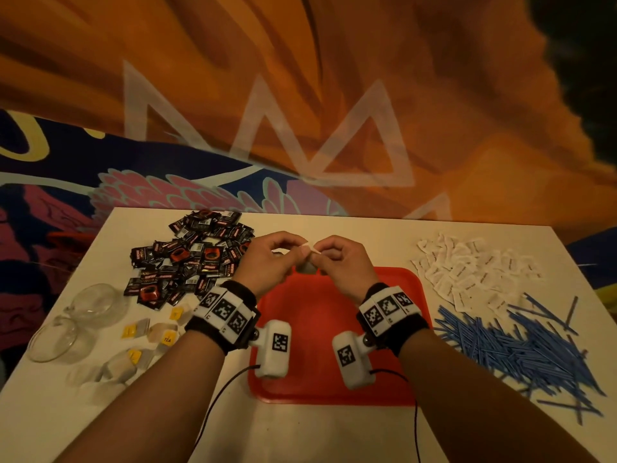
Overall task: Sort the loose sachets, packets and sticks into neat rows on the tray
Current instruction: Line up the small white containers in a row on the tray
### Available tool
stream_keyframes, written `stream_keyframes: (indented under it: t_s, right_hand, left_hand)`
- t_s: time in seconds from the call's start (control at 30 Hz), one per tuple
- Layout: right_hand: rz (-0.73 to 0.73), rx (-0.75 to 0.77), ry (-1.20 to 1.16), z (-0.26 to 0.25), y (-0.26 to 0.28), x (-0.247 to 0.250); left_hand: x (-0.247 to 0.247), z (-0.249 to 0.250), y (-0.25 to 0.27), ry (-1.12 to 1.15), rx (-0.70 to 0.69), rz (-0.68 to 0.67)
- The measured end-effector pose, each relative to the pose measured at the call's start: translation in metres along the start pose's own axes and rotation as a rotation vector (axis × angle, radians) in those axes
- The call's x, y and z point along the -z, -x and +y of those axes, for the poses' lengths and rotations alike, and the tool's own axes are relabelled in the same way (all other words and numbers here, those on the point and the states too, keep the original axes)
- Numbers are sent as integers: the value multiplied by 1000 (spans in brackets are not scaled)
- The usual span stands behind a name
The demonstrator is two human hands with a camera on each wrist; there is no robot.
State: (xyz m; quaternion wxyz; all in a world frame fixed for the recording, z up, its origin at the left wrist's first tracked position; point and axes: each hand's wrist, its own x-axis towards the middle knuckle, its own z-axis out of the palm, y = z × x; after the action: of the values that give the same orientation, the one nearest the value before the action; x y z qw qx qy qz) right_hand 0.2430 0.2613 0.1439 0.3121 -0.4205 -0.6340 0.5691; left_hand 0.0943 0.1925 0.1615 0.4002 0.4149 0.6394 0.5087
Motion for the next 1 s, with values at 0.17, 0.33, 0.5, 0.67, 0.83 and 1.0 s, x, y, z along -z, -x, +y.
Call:
stream_keyframes:
  t_s: [0.17, 0.33, 0.5, 0.67, 0.83, 1.0]
  right_hand:
    - [15, 20, 46, 2, 1, -4]
    - [36, 3, 104, 11, -5, -13]
    - [33, -57, 121, 22, -19, -29]
    - [23, -209, 190, 48, -35, -45]
    - [-21, -459, 327, 87, -49, -57]
    - [-114, -601, 482, 116, -63, -79]
  left_hand:
    - [-2, -6, -8, -62, -40, 63]
    - [4, -11, -15, 74, -22, 166]
    - [11, -30, -22, 167, 35, 225]
    - [31, -59, -36, 48, 165, 234]
    - [55, -84, -37, 154, 396, 252]
    - [76, -109, -28, 192, 440, 283]
